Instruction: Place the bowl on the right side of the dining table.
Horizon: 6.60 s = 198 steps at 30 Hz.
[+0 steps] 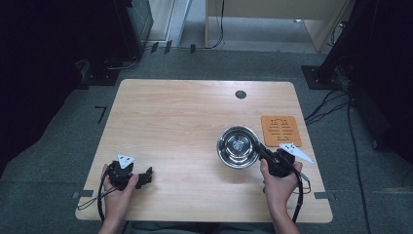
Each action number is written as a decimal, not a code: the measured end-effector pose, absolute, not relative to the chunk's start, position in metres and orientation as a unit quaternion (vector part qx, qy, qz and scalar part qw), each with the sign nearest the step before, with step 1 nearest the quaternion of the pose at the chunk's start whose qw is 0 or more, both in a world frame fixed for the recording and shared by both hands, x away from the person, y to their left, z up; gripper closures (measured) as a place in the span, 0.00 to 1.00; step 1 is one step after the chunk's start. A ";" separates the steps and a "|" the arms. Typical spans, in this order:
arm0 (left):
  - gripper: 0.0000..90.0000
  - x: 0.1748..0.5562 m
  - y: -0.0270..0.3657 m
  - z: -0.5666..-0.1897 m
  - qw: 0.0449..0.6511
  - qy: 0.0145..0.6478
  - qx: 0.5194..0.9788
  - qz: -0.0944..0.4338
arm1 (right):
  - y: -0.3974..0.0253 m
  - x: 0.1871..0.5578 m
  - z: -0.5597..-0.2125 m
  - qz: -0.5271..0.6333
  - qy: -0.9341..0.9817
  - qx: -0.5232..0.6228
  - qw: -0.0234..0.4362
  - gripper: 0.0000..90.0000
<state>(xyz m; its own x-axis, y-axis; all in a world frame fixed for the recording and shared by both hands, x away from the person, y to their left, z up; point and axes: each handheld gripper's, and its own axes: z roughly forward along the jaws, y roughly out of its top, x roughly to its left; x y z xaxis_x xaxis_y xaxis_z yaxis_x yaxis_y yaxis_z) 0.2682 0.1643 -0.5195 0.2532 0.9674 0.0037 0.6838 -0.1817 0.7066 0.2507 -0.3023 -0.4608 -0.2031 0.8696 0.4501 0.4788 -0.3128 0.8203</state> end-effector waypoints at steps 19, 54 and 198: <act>0.00 0.268 0.164 -0.519 0.301 0.564 0.732 0.235 | -0.327 0.252 -0.457 0.544 0.524 0.627 0.194 0.95; 0.00 0.268 0.164 -0.519 0.301 0.565 0.731 0.235 | -0.379 0.260 -0.458 0.525 0.471 0.672 0.226 0.95; 0.00 0.268 0.164 -0.519 0.301 0.565 0.731 0.235 | -0.409 0.271 -0.492 0.369 0.534 0.706 0.282 0.00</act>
